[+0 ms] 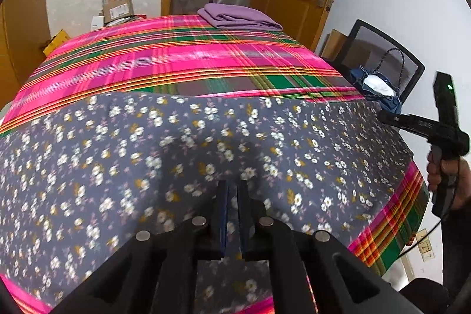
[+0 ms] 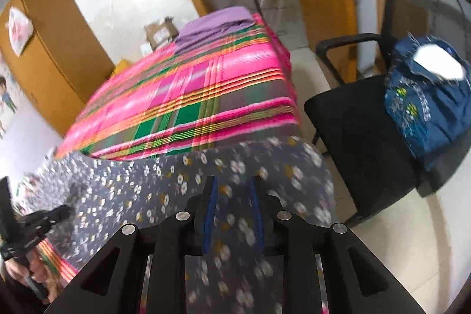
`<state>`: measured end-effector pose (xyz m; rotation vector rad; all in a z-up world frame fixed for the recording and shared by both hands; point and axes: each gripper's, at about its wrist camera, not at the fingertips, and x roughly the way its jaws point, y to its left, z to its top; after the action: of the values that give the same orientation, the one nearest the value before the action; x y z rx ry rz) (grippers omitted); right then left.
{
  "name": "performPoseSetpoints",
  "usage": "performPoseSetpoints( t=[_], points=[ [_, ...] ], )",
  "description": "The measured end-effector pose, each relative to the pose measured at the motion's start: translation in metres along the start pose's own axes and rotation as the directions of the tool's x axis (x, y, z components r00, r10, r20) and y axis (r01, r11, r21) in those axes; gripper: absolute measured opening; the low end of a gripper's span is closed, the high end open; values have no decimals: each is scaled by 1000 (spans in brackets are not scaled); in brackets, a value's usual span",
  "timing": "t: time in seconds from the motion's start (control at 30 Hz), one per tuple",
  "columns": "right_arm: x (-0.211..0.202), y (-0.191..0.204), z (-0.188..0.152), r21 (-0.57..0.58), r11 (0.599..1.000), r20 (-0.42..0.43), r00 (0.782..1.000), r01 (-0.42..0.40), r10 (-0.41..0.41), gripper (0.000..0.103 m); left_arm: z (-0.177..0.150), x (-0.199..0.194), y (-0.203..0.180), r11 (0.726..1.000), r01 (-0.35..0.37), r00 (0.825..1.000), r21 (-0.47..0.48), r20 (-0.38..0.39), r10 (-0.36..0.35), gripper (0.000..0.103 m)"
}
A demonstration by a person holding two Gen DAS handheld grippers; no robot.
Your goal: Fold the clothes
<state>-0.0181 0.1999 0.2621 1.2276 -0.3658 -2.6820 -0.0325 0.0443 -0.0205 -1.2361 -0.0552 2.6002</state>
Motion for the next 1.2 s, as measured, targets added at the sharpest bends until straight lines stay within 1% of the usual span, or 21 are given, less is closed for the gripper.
performPoseSetpoints(
  t=[0.07,0.17,0.2,0.27,0.37,0.47,0.57,0.7,0.77,0.83,0.87,0.97,1.07,1.13,1.2],
  points=[
    [7,6,7,-25,999,-4,1000,20,-21,24,-4,-6,8,1000,-11,1000,-16,8,12,5],
    [12,8,15,-29,997,-10,997,73,-73,23,-9,-13,20,998,-25,999,-49,18,26,5],
    [10,12,15,-36,997,-1,997,72,-72,24,-11,-16,25,998,-31,999,-63,24,32,5],
    [4,26,13,-64,997,25,999,45,-43,25,-14,-22,34,995,-41,998,-86,33,44,5],
    [-2,62,2,-124,991,35,998,-41,46,25,-19,-29,47,992,-52,998,-117,40,57,5],
    [7,105,-10,-197,972,-10,991,-129,130,25,-22,-31,54,989,-62,997,-132,41,68,5],
    [20,149,-21,-263,941,-69,977,-213,202,25,-25,-33,63,986,-68,996,-151,42,75,5],
    [46,198,-22,-336,906,-126,966,-257,227,25,-27,-45,78,979,-96,992,-180,64,109,5],
    [57,215,-21,-377,892,-139,967,-250,212,25,-29,-51,87,974,-110,989,-200,72,127,5],
    [70,224,-14,-387,892,-138,971,-232,193,25,-35,-56,97,968,-124,987,-220,72,143,5],
    [76,225,-10,-377,899,-138,974,-221,181,25,-38,-57,100,965,-129,986,-229,69,149,5],
    [92,219,5,-327,925,-143,978,-191,151,25,-45,-59,110,958,-139,986,-249,59,159,5],
    [96,215,11,-303,937,-139,981,-174,137,25,-52,-60,117,955,-141,986,-262,49,160,5],
    [89,220,7,-317,929,-133,979,-190,154,25,-54,-63,118,954,-139,986,-265,56,159,5],
    [75,227,-3,-347,906,-137,969,-243,207,25,-56,-66,117,953,-135,985,-271,65,158,5]
  ],
)
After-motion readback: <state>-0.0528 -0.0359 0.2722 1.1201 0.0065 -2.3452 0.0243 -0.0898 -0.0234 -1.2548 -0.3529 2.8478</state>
